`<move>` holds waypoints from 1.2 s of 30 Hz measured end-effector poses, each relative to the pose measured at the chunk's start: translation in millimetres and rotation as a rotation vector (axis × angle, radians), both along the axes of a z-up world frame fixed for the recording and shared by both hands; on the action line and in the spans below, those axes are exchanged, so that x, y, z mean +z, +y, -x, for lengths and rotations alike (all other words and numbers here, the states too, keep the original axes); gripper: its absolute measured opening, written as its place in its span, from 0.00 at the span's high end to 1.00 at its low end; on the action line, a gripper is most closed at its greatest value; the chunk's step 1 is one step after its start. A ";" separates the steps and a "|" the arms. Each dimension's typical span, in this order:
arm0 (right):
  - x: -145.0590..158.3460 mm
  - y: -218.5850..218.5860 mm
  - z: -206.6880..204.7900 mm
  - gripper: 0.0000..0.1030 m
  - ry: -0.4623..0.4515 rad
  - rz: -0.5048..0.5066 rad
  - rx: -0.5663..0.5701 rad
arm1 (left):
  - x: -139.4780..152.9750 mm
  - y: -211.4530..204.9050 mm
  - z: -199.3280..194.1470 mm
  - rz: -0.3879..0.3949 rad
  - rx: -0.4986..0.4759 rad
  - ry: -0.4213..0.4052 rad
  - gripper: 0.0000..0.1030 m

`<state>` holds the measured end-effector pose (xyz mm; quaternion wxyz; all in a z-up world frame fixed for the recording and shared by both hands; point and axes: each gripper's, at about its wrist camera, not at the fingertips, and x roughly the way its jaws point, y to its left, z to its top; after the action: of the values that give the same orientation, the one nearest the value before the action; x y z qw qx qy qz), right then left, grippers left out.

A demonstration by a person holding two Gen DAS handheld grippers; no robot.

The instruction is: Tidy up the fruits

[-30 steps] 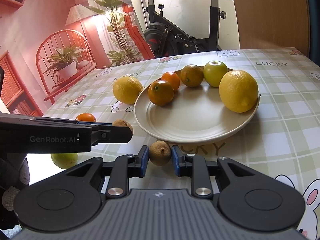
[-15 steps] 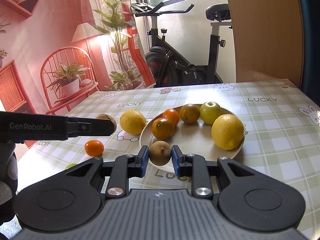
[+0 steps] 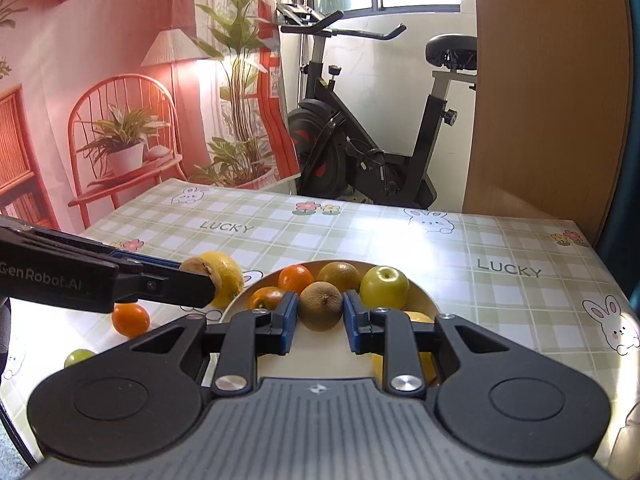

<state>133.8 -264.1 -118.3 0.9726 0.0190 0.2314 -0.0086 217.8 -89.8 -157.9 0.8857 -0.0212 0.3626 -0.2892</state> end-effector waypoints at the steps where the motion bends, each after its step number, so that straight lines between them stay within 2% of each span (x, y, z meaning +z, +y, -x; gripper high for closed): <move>1: -4.2 -0.4 -3.9 0.74 0.017 0.002 0.003 | -5.0 -2.5 -4.0 -0.006 -0.004 0.014 0.71; 5: -23.4 -4.9 -21.8 0.74 0.084 -0.023 0.018 | -18.9 -10.2 -23.6 -0.024 -0.012 0.059 0.71; 8: -30.0 -10.8 -36.0 0.74 0.107 -0.036 -0.002 | -32.3 -8.1 -42.4 0.000 0.017 0.142 0.71; 11: -33.7 -12.8 -48.2 0.74 0.122 -0.004 0.009 | -40.3 -7.6 -55.0 0.013 0.032 0.177 0.71; 14: -38.7 -13.4 -56.7 0.74 0.143 0.027 0.028 | -45.2 -9.4 -58.4 0.017 0.041 0.186 0.71; 26: -43.5 7.5 -77.1 0.74 0.138 0.168 0.100 | -49.7 -2.0 -75.0 0.036 0.123 0.211 0.72; 36: -36.8 11.3 -75.8 0.72 0.121 0.147 0.099 | -30.9 7.4 -63.2 0.065 0.121 0.204 0.71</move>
<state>209.5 -252.8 -155.1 0.9549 -0.0646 0.2891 0.0216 280.9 -82.3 -188.8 0.8590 -0.1011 0.4391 -0.2432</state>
